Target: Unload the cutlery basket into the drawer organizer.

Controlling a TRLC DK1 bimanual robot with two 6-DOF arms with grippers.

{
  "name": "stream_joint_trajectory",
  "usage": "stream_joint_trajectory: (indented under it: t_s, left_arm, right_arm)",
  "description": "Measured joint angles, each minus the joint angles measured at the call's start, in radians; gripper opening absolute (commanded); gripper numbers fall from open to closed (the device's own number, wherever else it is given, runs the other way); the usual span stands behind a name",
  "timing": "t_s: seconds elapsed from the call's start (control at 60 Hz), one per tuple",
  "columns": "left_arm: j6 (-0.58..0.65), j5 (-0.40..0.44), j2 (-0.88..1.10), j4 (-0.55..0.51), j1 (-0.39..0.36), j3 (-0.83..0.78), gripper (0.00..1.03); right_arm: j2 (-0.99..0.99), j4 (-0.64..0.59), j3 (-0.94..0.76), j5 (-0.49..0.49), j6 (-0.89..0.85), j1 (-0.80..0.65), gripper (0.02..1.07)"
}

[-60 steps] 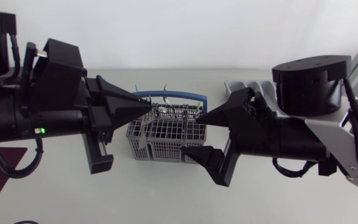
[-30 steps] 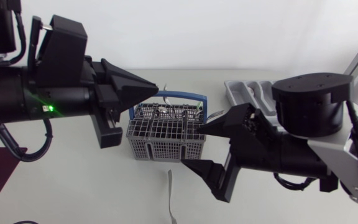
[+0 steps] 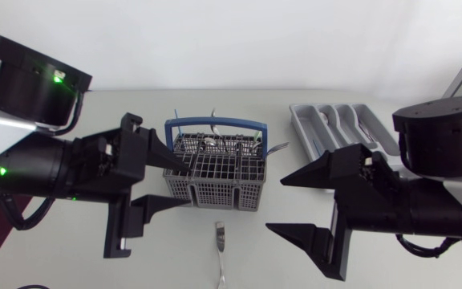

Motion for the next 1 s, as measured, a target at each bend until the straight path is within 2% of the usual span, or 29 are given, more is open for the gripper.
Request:
stream_joint_trajectory:
  t_s: [0.117,0.25,0.333,0.467,0.683,1.0]
  left_arm:
    - [0.159,-0.045,0.037,-0.032,-0.044,-0.002,0.94]
    - [0.383,-0.156,0.178,-0.044,-0.151,-0.002,0.95]
    - [0.502,-0.183,0.252,-0.05,-0.193,-0.003,0.95]
    - [0.673,-0.192,0.332,-0.106,-0.211,0.003,0.95]
    - [0.863,-0.202,0.464,-0.151,-0.283,0.075,0.95]
    - [1.033,-0.246,0.685,-0.245,-0.313,0.244,0.95]
  right_arm:
    - [0.0,-0.005,-0.027,-0.028,-0.02,-0.033,1.02]
    - [0.011,0.003,-0.055,-0.104,-0.053,-0.134,1.02]
    - [0.04,0.016,-0.069,-0.15,-0.083,-0.201,1.02]
    - [0.1,0.032,-0.071,-0.22,-0.136,-0.306,1.02]
    - [0.204,0.059,-0.071,-0.312,-0.203,-0.416,1.02]
    - [0.34,0.063,-0.039,-0.418,-0.298,-0.578,1.02]
